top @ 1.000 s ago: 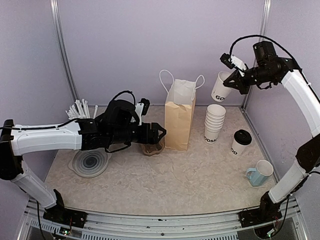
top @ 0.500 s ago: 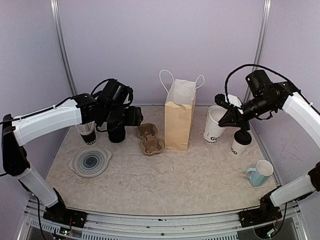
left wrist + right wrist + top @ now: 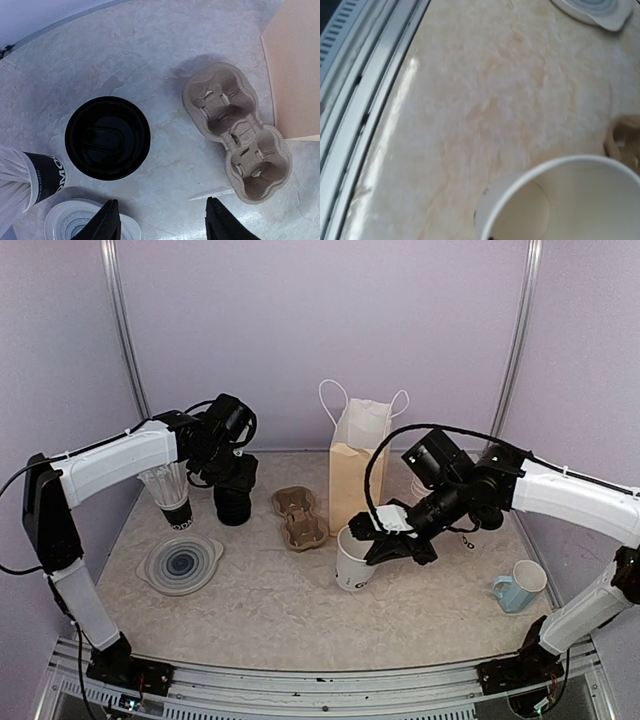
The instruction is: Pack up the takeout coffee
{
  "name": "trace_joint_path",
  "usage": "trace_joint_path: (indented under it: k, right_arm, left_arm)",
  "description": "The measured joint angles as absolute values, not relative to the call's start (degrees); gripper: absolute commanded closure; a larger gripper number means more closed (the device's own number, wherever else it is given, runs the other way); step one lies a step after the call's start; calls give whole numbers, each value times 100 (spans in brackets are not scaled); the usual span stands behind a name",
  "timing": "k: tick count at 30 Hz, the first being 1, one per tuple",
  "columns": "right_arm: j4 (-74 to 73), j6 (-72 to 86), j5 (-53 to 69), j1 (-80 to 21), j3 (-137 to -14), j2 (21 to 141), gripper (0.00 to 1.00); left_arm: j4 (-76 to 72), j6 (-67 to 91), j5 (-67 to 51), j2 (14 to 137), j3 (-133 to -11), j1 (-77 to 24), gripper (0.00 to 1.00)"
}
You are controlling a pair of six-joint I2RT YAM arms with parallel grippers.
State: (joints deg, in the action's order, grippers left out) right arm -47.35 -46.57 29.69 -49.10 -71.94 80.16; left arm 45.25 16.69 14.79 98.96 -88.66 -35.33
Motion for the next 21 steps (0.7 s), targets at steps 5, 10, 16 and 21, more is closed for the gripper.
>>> trace_joint_path:
  k: [5,10,16,21]
  right_arm:
    - [-4047,-4401,2799,-5225,-7111,8619,100]
    - [-3647,-4246,2665,-5408,-6869,8877,100]
    - [-3439,-4160,2600,-5592,-6810,9113,100]
    - [-3406,-4145,2536,-5625,-6796,9196,99]
  left_arm:
    - [4748,1533,1503,10200,-9207,-3413,42]
    - [4882,1424,1505,10276,-9282,-3411,43]
    - [5072,1356,1557,10648,-9583,-3343,45]
    - [5238,1334,1632,10899,-9616,-3319,45]
